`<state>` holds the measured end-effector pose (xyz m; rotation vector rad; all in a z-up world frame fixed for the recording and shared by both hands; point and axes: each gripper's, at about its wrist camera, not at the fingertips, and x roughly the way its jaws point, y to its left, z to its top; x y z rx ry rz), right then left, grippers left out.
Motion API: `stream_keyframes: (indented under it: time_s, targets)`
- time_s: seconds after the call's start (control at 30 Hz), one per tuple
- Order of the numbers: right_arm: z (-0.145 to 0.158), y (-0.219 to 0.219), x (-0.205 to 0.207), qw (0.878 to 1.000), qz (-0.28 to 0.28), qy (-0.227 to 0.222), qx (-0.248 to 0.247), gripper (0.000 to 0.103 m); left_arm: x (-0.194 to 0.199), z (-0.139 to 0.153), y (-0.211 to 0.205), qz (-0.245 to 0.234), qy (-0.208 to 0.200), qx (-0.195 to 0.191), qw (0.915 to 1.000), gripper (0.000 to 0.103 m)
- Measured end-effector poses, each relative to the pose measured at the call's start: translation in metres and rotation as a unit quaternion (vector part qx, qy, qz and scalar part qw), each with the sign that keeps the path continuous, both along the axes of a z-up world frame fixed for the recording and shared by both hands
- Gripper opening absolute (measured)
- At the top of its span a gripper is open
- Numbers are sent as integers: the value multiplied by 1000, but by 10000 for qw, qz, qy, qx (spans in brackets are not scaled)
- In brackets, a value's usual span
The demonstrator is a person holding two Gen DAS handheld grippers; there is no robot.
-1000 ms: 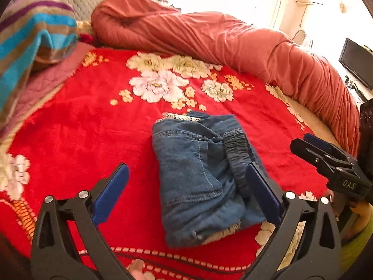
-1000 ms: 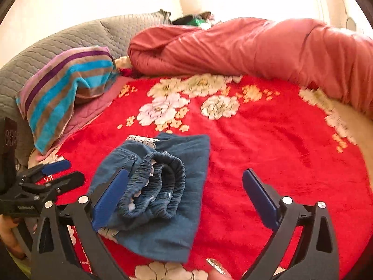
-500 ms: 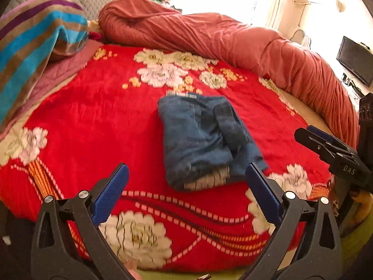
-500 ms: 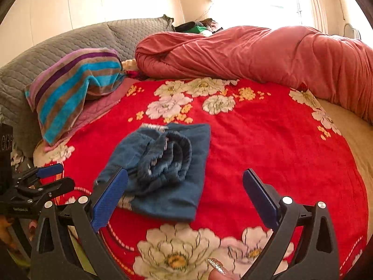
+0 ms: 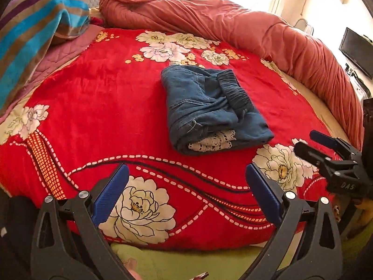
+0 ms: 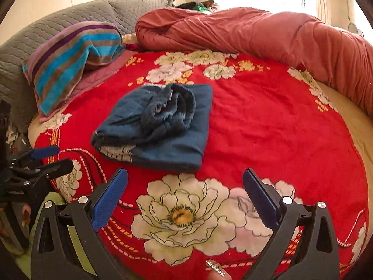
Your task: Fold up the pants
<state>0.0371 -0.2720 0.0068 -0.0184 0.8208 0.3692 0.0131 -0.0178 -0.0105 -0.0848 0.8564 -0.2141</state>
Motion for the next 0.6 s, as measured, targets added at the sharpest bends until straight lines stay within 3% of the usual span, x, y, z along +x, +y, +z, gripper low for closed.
stream_keyframes:
  time_s: [0.6]
  targets:
    - [2, 2, 1, 10000, -19, 65, 54, 98, -2, 2, 2, 86, -19, 55, 9999, 93]
